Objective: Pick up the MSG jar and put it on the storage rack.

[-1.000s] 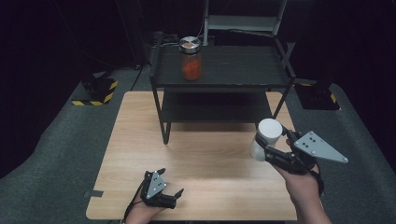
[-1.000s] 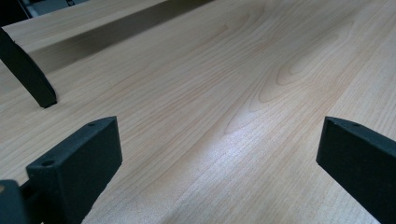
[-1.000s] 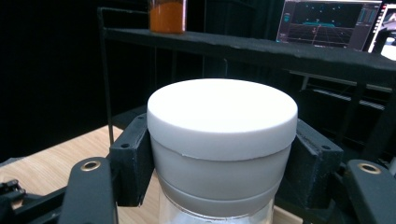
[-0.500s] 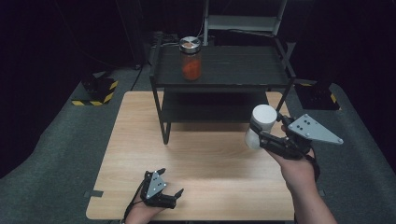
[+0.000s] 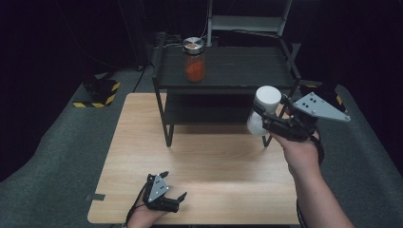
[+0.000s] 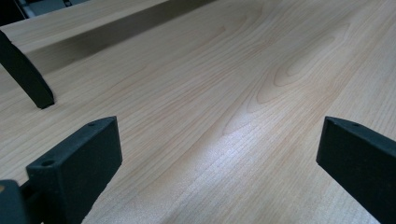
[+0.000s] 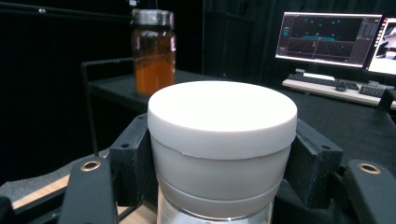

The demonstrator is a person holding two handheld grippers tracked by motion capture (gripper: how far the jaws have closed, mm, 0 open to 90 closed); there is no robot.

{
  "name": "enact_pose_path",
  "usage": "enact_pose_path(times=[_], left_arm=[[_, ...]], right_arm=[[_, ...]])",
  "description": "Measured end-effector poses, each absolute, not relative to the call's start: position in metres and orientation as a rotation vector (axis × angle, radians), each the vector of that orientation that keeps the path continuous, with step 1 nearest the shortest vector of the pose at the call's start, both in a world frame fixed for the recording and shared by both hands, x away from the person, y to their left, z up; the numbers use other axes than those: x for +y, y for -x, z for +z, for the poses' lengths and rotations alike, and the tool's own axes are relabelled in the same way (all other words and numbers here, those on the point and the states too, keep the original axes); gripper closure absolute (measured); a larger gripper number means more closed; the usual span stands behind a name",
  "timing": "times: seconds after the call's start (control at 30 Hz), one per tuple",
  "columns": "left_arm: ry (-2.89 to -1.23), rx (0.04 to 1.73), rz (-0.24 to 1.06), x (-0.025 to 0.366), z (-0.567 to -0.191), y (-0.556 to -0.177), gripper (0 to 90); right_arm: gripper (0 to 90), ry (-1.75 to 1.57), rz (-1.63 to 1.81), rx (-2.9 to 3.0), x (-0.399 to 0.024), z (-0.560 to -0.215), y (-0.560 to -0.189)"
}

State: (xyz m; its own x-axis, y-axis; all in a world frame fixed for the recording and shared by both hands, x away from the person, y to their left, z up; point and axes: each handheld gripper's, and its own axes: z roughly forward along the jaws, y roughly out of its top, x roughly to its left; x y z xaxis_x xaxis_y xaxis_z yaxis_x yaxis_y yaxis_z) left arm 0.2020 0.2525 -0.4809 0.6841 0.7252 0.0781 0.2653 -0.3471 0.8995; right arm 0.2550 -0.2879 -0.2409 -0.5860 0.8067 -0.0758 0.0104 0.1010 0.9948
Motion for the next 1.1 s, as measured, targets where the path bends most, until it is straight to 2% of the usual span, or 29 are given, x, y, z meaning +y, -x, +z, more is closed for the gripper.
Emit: enact_pose_path(times=[0.67,1.1], left_arm=[[-1.918,0.765,0.587,0.253,-0.481,-0.202,0.4],[-1.91,0.768,0.582,0.255,-0.482,-0.202,0.4]], right_arm=[[34.0,-0.807,1.528,1.675,-0.272,-0.182,-0.288],[34.0,-0.827,1.513,1.662,-0.253,-0.168,-0.321]])
